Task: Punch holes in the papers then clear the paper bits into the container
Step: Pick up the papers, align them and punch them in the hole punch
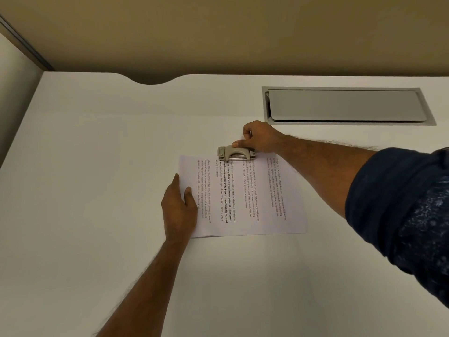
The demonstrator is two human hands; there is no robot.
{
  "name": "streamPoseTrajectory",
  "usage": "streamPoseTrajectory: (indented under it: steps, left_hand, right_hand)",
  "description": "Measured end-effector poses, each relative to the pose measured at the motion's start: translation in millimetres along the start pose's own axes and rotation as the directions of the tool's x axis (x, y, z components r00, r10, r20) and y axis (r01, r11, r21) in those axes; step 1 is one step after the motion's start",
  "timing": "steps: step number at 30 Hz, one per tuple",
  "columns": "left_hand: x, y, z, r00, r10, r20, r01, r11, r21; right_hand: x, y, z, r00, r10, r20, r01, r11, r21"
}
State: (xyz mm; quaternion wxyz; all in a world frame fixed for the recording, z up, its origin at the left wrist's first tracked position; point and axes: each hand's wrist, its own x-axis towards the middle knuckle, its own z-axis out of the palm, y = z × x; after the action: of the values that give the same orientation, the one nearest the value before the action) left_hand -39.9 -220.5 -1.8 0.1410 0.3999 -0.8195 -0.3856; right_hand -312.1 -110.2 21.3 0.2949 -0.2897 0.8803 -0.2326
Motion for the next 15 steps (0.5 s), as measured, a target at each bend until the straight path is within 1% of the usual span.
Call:
streamPoseTrajectory:
  steps: [3,8,15]
  left_hand:
    - [0,1,0,1.000,0.005,-0.004,-0.005,1.000,0.007]
    - [0,0,1,1.000,0.001,-0.006,-0.001,1.000,0.008]
    - [2,-3,2,1.000,0.021,-0.005,-0.021,1.000,0.016]
  right_hand:
    - [0,0,-1,1.000,0.002,0.009,-0.002,1.000,-0.010]
    - [-3,2,1,1.000,0.007,-0.017,-0.006,1.000,0.009]
    - [-11,2,1,0.999,0.033,-0.014,-0.032,0.998,0.060]
